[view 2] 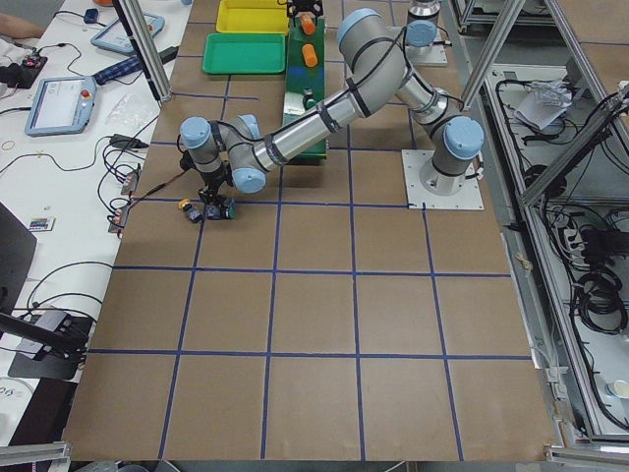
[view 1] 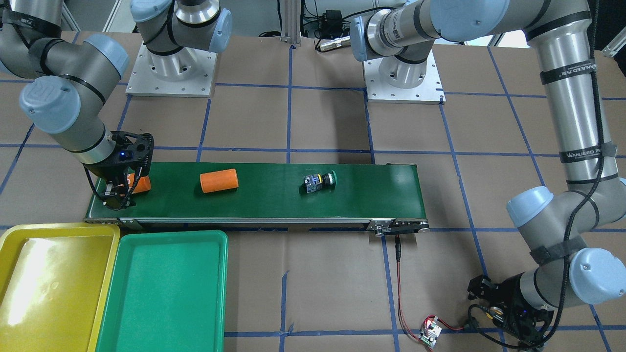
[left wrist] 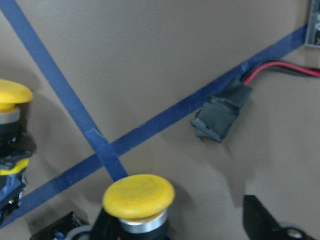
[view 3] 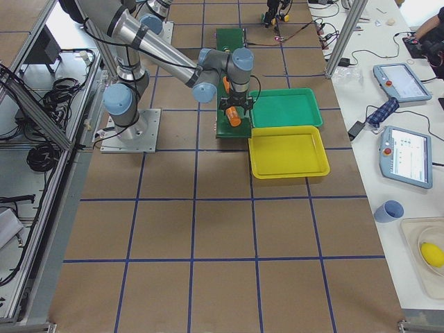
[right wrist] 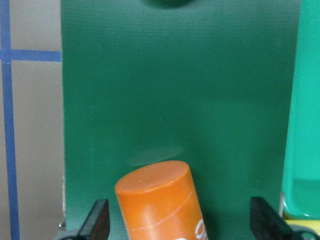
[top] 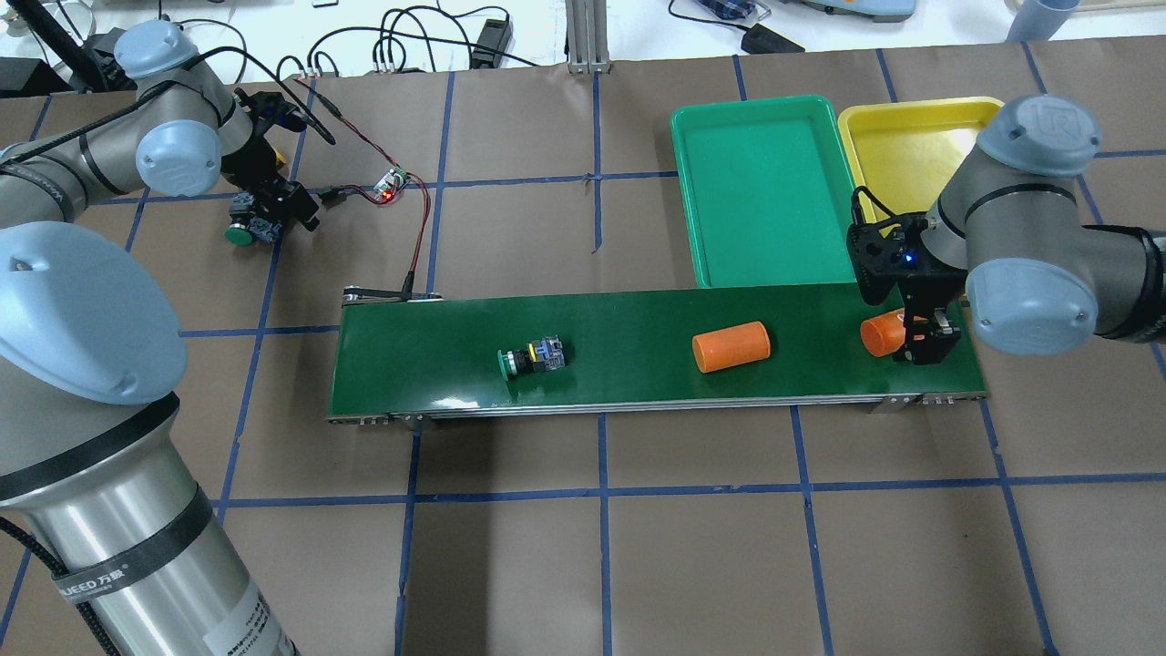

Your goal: Sort buttons by color to trays

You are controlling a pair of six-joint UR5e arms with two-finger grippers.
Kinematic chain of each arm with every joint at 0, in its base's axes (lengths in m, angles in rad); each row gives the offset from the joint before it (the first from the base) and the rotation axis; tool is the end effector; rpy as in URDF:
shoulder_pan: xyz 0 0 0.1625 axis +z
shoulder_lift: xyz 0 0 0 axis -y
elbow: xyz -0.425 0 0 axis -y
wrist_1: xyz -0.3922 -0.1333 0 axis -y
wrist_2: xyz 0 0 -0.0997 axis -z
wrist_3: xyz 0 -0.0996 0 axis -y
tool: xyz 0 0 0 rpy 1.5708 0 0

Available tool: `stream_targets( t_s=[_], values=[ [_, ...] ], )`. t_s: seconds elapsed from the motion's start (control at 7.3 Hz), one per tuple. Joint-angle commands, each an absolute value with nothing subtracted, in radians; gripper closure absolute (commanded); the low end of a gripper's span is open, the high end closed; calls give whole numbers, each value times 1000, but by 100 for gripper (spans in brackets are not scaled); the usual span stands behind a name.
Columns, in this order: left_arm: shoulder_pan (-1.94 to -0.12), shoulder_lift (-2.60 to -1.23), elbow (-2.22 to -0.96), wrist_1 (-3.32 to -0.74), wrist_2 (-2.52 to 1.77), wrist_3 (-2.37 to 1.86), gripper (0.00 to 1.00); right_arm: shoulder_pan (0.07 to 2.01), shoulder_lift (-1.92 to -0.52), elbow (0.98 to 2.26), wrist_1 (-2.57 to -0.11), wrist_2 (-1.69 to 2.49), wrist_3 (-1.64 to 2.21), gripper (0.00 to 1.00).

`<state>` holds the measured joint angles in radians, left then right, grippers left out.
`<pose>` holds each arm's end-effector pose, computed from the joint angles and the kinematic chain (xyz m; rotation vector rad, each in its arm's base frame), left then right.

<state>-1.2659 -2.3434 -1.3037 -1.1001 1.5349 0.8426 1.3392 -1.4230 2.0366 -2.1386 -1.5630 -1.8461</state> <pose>0.0904 -0.7431 0.1740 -0.8205 -2.9817 -0.0151 0.0207 -0.4963 0.2530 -2.2378 2.1425 0.0256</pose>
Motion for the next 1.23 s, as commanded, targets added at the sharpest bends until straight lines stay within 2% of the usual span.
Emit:
stream_targets(
  t_s=[0.0, 0.27, 0.69, 0.96, 1.1],
  values=[
    [-1261, -2327, -1308, -1101, 1539, 868, 100, 1339, -1424, 2037, -2138, -1562, -1844, 0],
    [-1264, -2295, -1299, -1104, 1545, 937, 100, 1339, -1424, 2033, -2138, -1566, -1844, 0],
    [-1304, -2044, -1331, -1513, 1491, 1042, 100, 1339, -1424, 2034, -2138, -1565, -1844, 0],
    [-1440, -1894, -1557, -1523, 1502, 1124, 100, 1339, -1424, 2036, -2138, -1565, -1844, 0],
    [-1506, -1831, -1678, -1437, 1509, 1176, 100, 1339, -1424, 2036, -2138, -1565, -1844, 0]
  ],
)
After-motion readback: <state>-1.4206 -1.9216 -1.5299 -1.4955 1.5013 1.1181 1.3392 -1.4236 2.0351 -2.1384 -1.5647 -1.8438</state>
